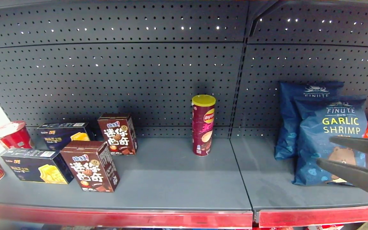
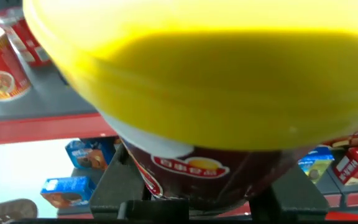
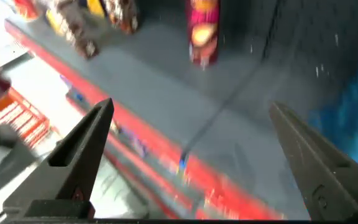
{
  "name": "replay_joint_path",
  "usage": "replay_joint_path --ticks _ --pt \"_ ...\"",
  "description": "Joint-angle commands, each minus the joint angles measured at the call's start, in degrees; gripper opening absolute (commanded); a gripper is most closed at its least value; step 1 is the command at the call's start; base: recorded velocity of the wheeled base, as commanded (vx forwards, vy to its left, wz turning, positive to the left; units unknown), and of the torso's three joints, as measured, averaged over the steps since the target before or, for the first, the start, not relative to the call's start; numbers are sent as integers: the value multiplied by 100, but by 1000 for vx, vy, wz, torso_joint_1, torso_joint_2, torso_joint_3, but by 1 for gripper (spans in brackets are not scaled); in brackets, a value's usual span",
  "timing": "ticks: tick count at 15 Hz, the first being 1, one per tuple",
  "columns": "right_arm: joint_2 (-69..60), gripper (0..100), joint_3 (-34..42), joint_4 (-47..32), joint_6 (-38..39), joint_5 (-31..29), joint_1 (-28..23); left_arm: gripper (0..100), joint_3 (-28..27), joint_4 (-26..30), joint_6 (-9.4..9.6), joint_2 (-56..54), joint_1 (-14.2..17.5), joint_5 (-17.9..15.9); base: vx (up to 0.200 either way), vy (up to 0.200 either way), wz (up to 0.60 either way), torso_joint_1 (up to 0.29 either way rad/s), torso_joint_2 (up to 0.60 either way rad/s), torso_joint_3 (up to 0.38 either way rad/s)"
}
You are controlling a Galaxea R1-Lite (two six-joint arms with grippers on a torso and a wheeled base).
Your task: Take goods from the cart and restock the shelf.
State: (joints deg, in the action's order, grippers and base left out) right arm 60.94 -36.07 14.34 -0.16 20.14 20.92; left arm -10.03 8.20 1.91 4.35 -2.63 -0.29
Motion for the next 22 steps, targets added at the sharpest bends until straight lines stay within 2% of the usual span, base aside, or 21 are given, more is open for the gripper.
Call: replay_joint_path --ticks 1,2,3,5,8,15,22 --pt "1974 100 -269 1300 -63 298 9 0 10 -3 -86 13 0 3 0 0 0 0 0 0" --pt "2308 100 -462 1335 -90 368 17 0 10 -3 -218 22 0 -15 0 0 0 0 0 0" --pt "2466 100 -541 1353 -142 394 17 0 28 -3 -235 13 0 -23 0 0 0 0 0 0" --pt "3451 100 -1253 1493 -652 904 -106 0 63 6 -244 22 0 -120 0 0 0 0 0 0" --pt "4488 100 -2000 1845 -758 1484 -79 0 72 6 -253 22 0 -129 0 0 0 0 0 0" --pt "5780 100 -2589 2460 -731 2723 -70 0 318 -3 -244 13 0 -252 0 0 0 0 0 0" --pt "6659 100 -3784 2442 -511 2864 70 0 388 -12 -209 13 0 -252 0 0 0 0 0 0"
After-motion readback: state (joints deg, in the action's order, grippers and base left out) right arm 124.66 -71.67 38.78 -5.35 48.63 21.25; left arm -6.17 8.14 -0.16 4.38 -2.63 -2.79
